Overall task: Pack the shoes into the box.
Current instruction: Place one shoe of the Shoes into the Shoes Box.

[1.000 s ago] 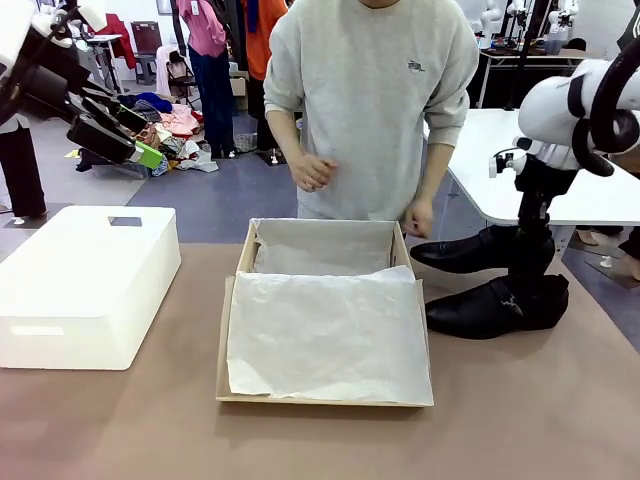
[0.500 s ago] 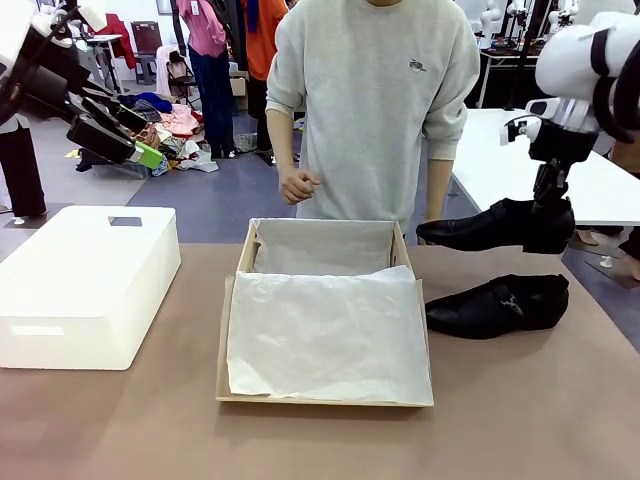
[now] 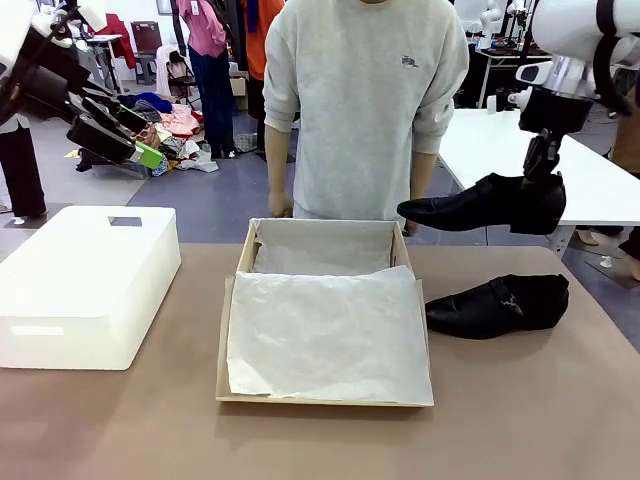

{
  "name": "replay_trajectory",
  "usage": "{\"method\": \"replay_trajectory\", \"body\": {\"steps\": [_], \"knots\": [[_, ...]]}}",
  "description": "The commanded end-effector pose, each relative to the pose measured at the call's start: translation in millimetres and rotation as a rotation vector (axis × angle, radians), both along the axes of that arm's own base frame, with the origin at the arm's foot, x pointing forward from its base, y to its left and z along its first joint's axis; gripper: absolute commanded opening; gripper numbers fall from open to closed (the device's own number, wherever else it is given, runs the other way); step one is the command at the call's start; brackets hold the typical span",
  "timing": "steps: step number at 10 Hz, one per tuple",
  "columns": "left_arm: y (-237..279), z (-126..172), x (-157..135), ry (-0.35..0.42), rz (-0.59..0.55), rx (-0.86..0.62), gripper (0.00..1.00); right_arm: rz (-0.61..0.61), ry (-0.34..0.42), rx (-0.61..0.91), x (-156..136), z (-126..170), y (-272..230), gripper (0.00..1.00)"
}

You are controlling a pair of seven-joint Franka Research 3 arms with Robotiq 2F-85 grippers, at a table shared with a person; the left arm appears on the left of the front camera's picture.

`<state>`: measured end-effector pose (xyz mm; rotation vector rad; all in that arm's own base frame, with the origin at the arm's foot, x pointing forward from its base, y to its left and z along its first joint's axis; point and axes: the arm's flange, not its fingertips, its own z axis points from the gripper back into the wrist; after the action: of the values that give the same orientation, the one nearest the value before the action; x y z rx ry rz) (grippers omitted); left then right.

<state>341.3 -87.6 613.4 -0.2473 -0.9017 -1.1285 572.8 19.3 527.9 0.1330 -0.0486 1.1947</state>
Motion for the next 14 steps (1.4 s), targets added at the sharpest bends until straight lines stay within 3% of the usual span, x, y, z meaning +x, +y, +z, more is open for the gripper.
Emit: {"method": "replay_trajectory", "body": {"steps": [1, 6, 14], "knots": [[2, -2, 1, -0.003, -0.023, -0.007, 1.00, -0.020, -0.013, 0.004, -8, 9, 30, 0.00], [2, -2, 1, -0.003, -0.023, -0.007, 1.00, 0.057, -0.049, 0.035, -8, 13, 112, 0.00], [2, -2, 1, -0.003, -0.023, -0.007, 1.00, 0.120, -0.077, 0.029, 15, -34, 216, 0.00]]}}
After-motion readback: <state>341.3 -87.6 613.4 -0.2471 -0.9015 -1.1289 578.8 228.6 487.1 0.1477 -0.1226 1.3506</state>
